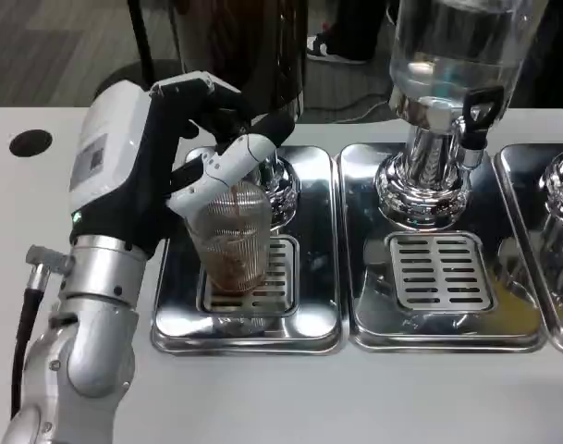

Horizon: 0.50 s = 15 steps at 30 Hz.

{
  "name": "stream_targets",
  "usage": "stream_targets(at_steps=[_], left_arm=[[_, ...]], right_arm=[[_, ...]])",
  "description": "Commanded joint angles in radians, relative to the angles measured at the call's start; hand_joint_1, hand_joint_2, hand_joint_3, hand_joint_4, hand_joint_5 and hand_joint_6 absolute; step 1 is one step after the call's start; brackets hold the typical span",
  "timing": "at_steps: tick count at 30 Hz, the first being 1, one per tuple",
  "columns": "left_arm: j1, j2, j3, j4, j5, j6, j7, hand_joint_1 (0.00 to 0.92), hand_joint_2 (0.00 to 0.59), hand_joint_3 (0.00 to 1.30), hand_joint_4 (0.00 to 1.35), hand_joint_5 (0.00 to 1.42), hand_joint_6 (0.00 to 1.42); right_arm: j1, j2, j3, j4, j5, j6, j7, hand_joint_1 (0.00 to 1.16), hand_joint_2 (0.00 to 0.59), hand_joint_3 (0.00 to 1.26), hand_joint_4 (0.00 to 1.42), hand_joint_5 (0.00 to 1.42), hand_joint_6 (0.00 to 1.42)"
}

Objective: Grasp the cup under the faucet to collect the drink, then remove the cup.

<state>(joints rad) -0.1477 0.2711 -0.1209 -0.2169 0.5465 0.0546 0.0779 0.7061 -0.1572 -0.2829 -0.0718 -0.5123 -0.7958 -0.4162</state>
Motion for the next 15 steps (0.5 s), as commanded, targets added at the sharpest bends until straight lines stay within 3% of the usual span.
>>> stream_targets(at_steps=[1,15], left_arm=[[0.024,-0.003,0.004,-0.017,-0.007,-0.025,0.006,0.000,0.066,0.68,0.61,0.55,0.56],[0.029,-0.007,0.008,-0.010,-0.006,-0.028,0.008,0.000,0.061,0.68,0.62,0.55,0.56]], right_arm=[[0.004,-0.001,-0.004,-0.002,0.012,-0.009,0.003,0.64,0.532,0.33,0.28,0.21,0.08],[-0.004,-0.002,-0.002,-0.001,0.013,-0.004,0.007,0.64,0.530,0.33,0.28,0.21,0.08]])
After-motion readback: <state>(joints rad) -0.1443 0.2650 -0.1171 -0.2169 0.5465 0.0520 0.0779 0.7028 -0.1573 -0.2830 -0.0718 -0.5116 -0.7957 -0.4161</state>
